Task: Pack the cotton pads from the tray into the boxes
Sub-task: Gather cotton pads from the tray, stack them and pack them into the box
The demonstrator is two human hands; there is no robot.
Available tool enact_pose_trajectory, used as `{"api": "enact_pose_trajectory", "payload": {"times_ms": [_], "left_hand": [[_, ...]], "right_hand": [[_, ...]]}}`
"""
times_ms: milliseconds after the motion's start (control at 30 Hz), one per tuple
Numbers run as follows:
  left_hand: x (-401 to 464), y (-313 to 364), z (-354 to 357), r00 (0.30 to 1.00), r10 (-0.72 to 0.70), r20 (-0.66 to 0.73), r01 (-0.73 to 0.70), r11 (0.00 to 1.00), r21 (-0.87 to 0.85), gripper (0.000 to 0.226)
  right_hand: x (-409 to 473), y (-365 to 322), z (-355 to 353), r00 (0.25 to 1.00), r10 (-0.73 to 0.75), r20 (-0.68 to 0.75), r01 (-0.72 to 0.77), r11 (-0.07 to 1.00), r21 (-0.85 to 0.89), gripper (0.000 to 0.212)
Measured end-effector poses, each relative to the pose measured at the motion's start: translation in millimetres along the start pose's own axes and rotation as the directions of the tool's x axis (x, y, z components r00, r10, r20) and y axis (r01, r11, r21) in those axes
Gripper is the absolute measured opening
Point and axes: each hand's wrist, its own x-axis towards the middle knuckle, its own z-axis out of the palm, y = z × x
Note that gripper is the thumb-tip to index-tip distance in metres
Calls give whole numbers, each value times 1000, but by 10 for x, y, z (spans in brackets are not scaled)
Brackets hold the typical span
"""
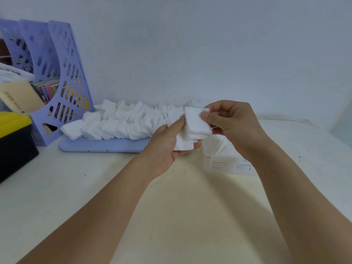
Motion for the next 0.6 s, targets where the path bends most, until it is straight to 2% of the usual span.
{"api": "enact_pose_trajectory", "payload": {"times_ms": [167,267,333,400,533,600], "left_hand": [[-5,9,-7,1000,4,11,-4,1000,-2,41],[4,9,-22,999,31,31,-32,999,15,43],[10,1,-25,999,35,39,-37,999,29,34],[15,-10,-28,999,31,18,-32,999,38,35],[40,-10,-41,998,53,-38,-50,995,90,39],[52,-4,-44,996,61,-64,-56,995,79,44]], "right_hand": [[-4,0,22,998,-58,4,58,994,-95,4],[1,16,48,1000,-27,-1,26,995,-98,19],[-7,32,37,986,103,130,-96,994,-61,35],[-33,43,60,960,151,238,-136,988,-76,35],[-17,-19,31,992,90,83,-101,986,131,25],[-29,-84,-28,979,123,162,-163,951,263,28]]}}
